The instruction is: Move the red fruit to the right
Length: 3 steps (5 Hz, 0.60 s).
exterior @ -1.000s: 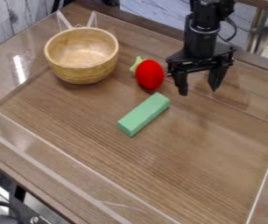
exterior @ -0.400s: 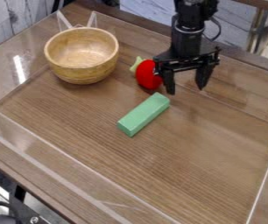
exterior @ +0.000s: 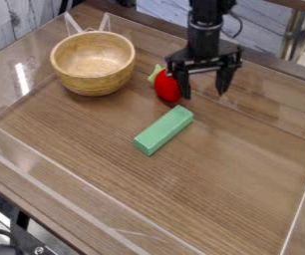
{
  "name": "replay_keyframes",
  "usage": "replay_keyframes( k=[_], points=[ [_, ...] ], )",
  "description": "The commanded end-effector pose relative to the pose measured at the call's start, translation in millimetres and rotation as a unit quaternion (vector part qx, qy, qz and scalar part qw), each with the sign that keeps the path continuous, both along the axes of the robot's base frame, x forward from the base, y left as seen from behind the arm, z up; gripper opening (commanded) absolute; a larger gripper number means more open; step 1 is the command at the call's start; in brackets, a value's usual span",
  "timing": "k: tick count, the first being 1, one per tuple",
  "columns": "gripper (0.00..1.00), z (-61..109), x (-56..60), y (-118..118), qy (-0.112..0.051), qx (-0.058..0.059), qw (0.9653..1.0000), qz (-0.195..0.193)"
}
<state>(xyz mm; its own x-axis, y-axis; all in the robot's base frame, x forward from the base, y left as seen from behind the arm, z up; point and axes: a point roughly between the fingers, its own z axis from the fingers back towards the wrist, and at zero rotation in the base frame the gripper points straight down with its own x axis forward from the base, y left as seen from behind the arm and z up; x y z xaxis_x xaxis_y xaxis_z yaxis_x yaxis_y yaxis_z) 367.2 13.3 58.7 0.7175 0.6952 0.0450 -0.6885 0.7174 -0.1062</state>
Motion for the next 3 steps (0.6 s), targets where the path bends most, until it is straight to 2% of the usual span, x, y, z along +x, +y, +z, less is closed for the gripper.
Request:
replay_keyframes(
  k=[1,3],
  points=[
    [1.0,37.9,11.2,19,-0.051,0.001,0.9987,0.004],
    [1.0,53.0,10.0,50,-0.058,-0.007,0.9983,-0.005]
  ],
)
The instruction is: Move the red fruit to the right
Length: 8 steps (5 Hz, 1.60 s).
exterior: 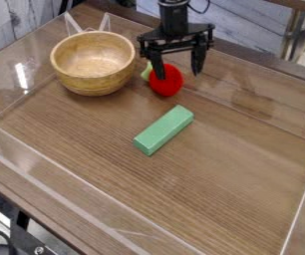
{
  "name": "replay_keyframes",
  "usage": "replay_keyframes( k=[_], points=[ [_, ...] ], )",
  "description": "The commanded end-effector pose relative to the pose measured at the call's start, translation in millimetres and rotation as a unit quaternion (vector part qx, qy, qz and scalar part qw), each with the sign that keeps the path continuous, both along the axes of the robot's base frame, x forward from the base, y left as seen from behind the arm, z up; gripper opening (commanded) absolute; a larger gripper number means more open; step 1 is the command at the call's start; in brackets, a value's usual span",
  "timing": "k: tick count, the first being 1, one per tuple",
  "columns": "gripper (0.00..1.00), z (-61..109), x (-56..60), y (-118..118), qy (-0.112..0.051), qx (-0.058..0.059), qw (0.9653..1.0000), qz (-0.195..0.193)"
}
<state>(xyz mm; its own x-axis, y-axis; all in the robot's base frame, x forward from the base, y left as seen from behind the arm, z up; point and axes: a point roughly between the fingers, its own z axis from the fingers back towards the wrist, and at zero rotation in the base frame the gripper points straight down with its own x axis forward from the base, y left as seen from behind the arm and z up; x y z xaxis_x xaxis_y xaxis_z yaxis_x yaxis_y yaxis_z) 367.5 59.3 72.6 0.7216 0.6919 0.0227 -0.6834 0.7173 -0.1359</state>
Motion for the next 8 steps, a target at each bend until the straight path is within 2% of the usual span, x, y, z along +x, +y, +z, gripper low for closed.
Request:
replay_keyframes(
  k=[1,2,4,6,8],
  points=[
    [1.0,35.8,8.4,11,-0.057,0.007,0.997,-0.053],
    [1.0,28.7,7.8,14,-0.055,0.007,0.9926,-0.108],
    [1.0,6.7,-16.2,40,-0.053,0.01,0.9912,-0.121],
    [1.0,24.2,-9.3,19,-0.058,0.008,0.9871,-0.149],
    [1.0,31.7,3.6,0,-0.064,0.005,0.9824,-0.176]
  ],
)
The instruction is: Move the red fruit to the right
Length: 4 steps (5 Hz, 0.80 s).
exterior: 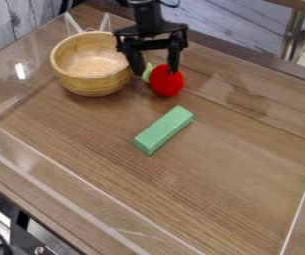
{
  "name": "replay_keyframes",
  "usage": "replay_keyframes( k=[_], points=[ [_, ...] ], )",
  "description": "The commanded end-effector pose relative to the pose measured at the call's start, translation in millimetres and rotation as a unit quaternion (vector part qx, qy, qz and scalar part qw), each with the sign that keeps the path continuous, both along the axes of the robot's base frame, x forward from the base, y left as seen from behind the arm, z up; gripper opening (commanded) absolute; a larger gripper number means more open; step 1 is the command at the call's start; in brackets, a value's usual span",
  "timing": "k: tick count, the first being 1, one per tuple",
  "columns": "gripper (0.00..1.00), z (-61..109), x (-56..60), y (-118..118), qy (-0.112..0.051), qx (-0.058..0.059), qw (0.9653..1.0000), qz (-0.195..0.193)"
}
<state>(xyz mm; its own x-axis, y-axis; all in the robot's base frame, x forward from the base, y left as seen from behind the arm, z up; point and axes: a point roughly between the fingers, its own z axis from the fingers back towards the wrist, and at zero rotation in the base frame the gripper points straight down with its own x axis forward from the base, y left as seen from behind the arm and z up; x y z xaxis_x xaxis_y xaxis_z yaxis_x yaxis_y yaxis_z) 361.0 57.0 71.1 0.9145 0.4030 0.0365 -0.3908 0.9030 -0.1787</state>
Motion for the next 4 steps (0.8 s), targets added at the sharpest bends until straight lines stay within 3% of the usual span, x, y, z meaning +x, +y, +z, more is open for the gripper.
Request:
replay_keyframes(
  k=[1,3,4],
  points=[
    [1.0,27.8,14.0,-6,-0.049,0.011,0.9987,-0.001],
    [1.0,5.3,18.1,-3,-0.033,0.023,0.9988,0.027],
    [0.0,1.0,13.7,-8,-0.031,0.024,0.9991,-0.016]
  ],
)
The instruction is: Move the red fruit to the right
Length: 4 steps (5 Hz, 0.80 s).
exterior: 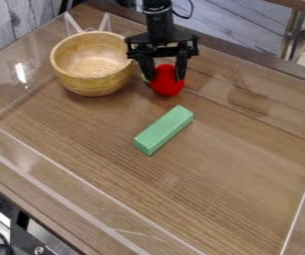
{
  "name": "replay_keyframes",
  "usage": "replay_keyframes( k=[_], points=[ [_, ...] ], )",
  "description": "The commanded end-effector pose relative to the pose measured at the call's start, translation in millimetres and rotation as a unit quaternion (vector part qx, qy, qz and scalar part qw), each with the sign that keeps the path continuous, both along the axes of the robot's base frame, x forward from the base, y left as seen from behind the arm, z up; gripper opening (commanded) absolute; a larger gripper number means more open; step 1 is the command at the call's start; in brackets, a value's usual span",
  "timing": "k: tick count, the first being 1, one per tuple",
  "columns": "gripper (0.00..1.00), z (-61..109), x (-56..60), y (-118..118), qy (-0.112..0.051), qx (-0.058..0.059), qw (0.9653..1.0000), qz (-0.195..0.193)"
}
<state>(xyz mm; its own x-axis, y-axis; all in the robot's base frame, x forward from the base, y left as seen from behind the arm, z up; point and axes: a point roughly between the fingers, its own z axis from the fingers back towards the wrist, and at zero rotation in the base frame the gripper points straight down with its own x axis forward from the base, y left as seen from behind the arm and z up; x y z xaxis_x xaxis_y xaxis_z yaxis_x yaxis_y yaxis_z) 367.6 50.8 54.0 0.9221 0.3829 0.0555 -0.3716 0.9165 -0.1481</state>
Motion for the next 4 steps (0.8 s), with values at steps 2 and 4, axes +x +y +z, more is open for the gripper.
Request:
replay_keyframes(
  k=[2,4],
  points=[
    [0.0,66.7,0.8,-16,-0.065,-0.023,0.9962,-0.053],
    [0.0,76.4,-20.7,-80,-0.069,-0.042,0.9894,-0.121]
  ],
)
